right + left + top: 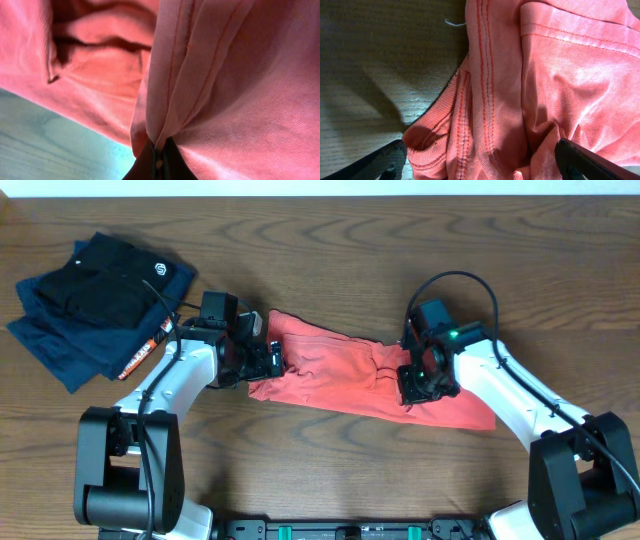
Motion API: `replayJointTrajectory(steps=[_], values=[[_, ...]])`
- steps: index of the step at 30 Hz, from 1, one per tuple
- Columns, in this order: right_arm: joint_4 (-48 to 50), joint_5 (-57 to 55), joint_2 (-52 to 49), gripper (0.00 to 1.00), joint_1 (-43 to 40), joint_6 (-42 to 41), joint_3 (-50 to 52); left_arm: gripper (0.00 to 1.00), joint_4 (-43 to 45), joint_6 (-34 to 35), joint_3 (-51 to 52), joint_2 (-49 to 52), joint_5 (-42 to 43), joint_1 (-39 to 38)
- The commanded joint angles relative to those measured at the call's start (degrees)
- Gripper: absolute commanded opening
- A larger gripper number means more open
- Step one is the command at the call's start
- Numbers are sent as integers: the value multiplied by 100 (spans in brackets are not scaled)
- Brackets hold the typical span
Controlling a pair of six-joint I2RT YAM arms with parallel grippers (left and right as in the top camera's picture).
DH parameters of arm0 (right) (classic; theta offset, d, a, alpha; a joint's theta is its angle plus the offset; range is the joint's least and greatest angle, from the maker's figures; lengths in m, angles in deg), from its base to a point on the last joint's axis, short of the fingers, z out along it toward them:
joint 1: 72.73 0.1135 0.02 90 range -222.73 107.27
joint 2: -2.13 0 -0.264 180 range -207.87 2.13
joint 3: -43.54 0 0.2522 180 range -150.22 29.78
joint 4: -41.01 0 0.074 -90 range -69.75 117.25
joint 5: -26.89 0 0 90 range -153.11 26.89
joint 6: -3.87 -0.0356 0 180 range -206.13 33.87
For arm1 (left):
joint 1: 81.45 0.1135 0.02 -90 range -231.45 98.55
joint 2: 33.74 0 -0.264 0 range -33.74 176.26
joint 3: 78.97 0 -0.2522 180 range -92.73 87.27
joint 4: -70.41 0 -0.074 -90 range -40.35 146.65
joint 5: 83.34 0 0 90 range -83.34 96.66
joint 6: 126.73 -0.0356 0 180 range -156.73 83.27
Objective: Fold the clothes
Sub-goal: 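Fold the right section further left toward the left gripper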
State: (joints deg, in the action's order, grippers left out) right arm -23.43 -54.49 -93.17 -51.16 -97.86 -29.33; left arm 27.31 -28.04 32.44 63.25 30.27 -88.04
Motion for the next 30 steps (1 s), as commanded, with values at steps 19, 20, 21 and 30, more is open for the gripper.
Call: replayJointTrajectory(steps=[19, 20, 21, 30], values=[[28, -160, 219, 27, -192, -417, -129, 99, 238, -118, -37, 0, -22, 9], [26, -249, 321, 30, -295, -542, -129, 100, 315, -120, -37, 2, -20, 9], [26, -280, 411, 38, -404, -614, -129, 99, 387, -120, -37, 15, -20, 9], [-264, -199, 551, 79, -844, -621, -98, 98, 1097, -247, -37, 754, 785, -31]])
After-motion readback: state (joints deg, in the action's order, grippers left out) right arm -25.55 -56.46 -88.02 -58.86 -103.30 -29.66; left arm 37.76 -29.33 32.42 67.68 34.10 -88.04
